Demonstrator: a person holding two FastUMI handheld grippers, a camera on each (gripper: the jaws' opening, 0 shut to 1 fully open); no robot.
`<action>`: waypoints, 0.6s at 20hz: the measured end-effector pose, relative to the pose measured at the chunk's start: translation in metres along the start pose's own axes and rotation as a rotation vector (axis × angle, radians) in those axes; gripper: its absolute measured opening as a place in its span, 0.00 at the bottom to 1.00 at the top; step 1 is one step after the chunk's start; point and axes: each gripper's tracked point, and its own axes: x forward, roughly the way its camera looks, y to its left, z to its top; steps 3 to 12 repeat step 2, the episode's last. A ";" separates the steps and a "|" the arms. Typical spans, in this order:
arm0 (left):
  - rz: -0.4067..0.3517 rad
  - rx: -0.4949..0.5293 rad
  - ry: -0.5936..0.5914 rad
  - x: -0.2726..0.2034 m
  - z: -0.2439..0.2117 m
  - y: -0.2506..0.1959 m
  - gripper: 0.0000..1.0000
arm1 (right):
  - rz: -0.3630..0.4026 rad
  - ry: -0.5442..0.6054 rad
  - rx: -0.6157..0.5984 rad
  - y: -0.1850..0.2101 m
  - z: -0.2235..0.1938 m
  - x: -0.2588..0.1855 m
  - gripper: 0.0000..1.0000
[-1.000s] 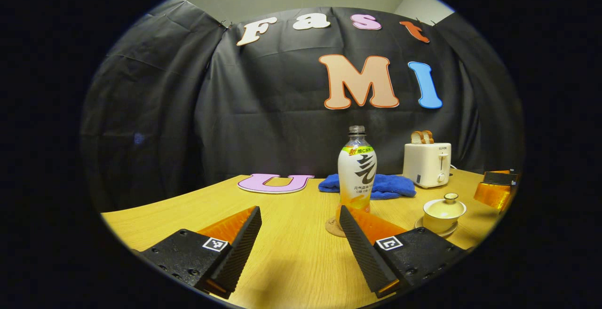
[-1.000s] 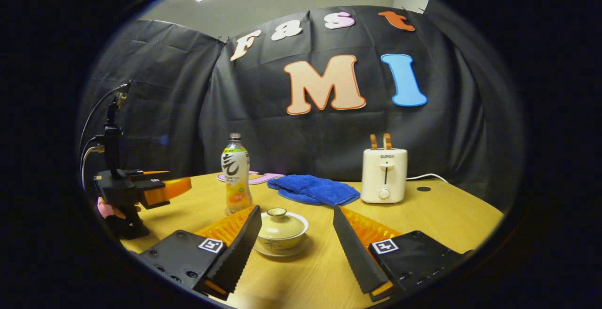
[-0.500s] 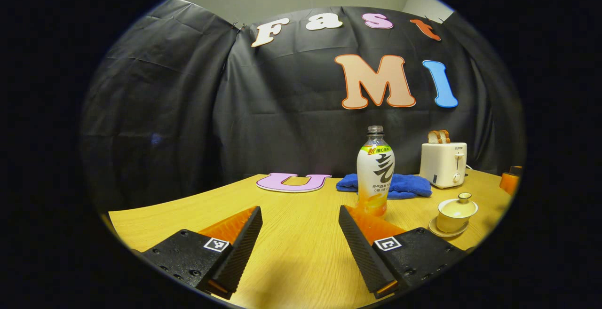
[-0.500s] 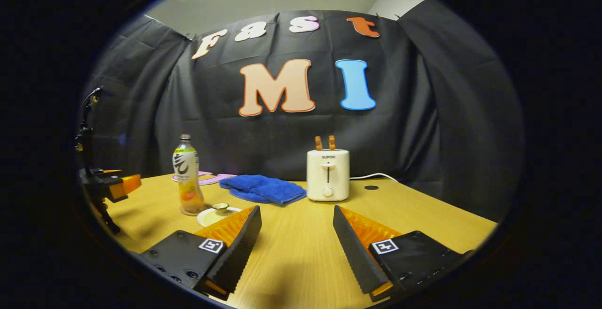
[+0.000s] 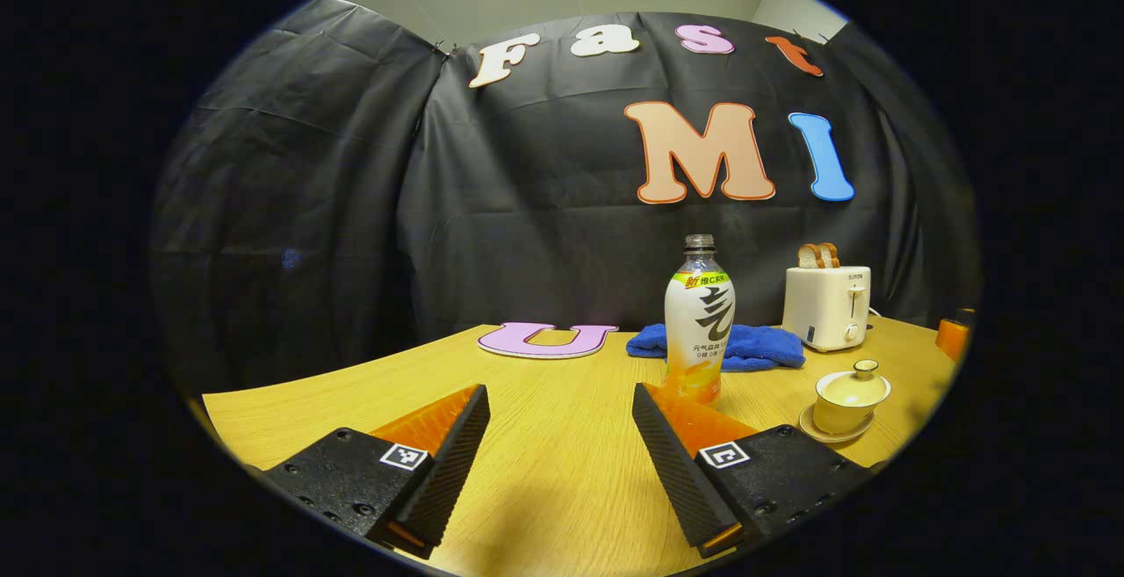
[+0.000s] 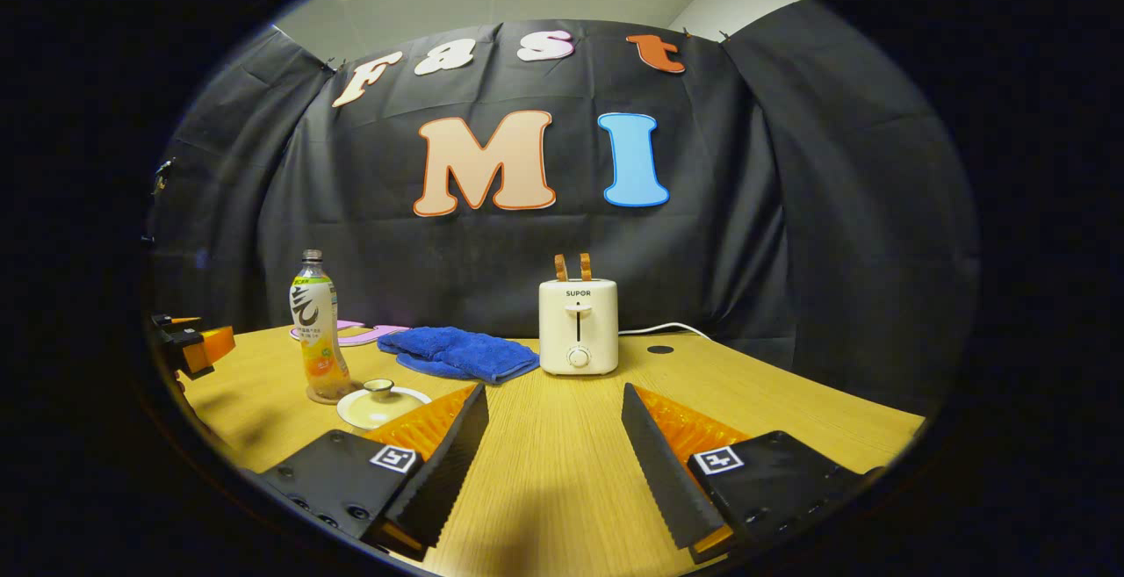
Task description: Open the teacup lid with one hand, grasp the water bottle and pour water into the teacup with the other hand; after pouring, place the water bottle on the coaster and then close the teacup lid.
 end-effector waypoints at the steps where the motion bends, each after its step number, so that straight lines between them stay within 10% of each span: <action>1: 0.000 0.000 -0.001 0.000 0.000 0.000 0.95 | 0.000 0.000 0.000 0.000 -0.001 0.001 0.98; 12: -0.001 0.000 0.000 0.000 0.000 0.000 0.95 | 0.000 0.000 0.000 0.000 -0.001 0.000 0.98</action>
